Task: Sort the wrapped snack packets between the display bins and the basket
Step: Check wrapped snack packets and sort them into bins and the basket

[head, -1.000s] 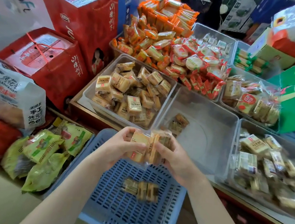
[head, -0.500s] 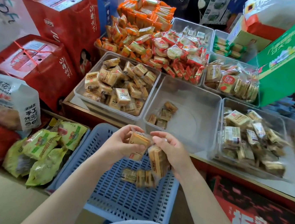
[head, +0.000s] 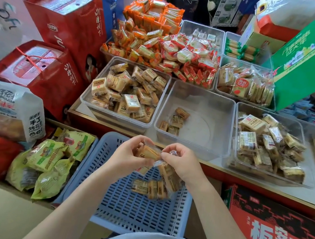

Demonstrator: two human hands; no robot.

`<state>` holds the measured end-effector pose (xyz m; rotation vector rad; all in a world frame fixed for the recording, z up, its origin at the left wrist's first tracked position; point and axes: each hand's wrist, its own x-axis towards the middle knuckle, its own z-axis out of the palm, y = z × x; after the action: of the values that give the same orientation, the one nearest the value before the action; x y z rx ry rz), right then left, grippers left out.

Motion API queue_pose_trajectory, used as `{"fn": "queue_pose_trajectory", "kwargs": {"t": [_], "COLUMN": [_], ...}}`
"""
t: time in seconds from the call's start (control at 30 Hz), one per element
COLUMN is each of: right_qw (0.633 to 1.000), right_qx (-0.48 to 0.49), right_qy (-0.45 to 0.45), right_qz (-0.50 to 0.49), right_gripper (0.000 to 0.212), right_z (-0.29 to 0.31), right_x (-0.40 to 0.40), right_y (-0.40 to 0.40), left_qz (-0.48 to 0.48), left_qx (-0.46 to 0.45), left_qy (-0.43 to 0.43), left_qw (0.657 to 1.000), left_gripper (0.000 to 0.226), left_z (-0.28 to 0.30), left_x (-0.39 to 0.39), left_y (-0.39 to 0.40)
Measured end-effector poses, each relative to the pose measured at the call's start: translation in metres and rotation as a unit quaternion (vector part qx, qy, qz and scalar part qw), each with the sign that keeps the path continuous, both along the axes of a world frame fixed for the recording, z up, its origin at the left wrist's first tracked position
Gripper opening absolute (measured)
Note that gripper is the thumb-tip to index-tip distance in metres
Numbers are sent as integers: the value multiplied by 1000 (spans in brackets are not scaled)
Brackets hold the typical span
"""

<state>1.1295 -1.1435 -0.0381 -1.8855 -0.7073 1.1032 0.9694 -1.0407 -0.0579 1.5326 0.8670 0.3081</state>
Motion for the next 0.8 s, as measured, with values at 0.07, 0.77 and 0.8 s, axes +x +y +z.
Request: {"fn": "queue_pose_trajectory", "kwargs": {"t": [0.07, 0.77, 0.8], "right_qw": [1000, 996, 996], "right_qx": [15, 56, 55], "right_qy": [-9, 63, 64], "right_qz": [-10, -30, -29], "right_gripper": [2, 8, 9], "right_z": [1, 25, 25], "right_x": [-1, -1, 0], "right_y": [2, -3, -4], "left_qz": [4, 109, 109], "left_qx": [-11, -121, -124], "left_qy": [9, -122, -124], "left_qw": [1000, 979, 979], "left_gripper": [38, 12, 12], "left_z": [2, 16, 16], "left_x": [-1, 5, 5], "left_y": [1, 4, 4]}}
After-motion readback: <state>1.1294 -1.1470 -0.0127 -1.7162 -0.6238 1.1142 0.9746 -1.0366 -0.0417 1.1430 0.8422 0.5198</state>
